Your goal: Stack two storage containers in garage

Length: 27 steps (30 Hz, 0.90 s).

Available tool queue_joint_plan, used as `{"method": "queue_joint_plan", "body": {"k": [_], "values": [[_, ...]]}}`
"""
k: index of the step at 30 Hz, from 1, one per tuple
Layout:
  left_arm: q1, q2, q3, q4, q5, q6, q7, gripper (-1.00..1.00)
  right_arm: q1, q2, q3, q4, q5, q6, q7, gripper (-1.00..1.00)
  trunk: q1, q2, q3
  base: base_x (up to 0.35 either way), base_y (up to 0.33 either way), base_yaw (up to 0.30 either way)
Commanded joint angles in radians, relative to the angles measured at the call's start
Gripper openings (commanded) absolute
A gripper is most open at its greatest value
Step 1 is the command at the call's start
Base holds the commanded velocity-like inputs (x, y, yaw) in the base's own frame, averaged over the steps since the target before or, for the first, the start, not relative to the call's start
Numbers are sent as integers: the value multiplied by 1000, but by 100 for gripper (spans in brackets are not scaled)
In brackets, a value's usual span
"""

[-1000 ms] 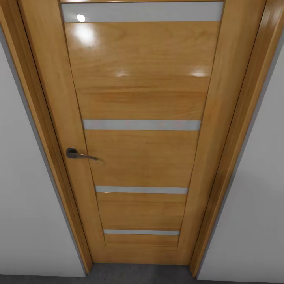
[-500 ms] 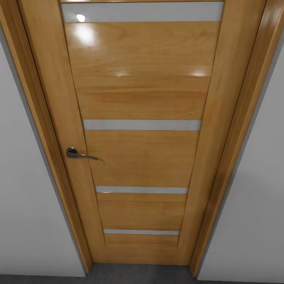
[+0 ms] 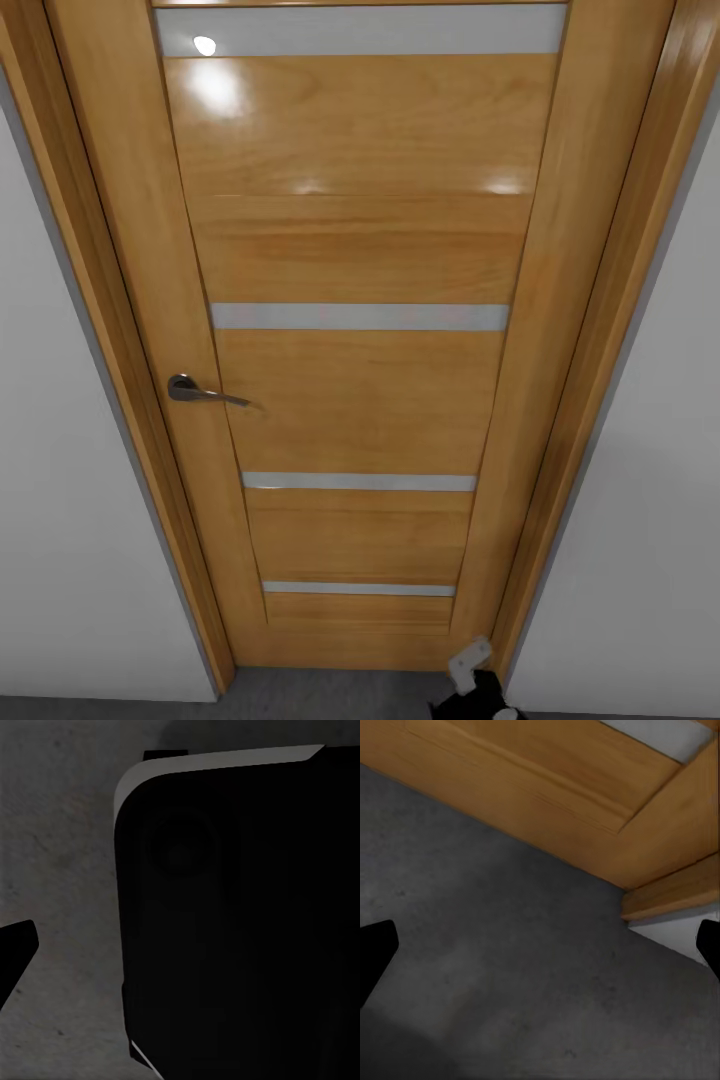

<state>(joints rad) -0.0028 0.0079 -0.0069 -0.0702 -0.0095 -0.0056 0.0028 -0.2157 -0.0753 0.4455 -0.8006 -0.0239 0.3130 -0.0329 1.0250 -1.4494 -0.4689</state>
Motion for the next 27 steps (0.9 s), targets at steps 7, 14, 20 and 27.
{"method": "queue_joint_plan", "body": {"k": [7,14,20,27], "values": [[0,0,-1,0,-1,-1,0,100,-5,5,6,-171,-6,145,3,100,0,-1,-1,0,0,0],[0,0,-1,-1,-1,-1,0,100,-5,6,8,-181,5,154,2,100,0,-1,-1,0,0,0],[0,0,-1,0,-1,-1,0,100,-5,6,9,-181,7,155,2,100,0,-1,-1,0,0,0],[0,0,-1,0,-1,-1,0,100,-5,8,11,-267,15,161,-4,100,0,-1,-1,0,0,0]]}}
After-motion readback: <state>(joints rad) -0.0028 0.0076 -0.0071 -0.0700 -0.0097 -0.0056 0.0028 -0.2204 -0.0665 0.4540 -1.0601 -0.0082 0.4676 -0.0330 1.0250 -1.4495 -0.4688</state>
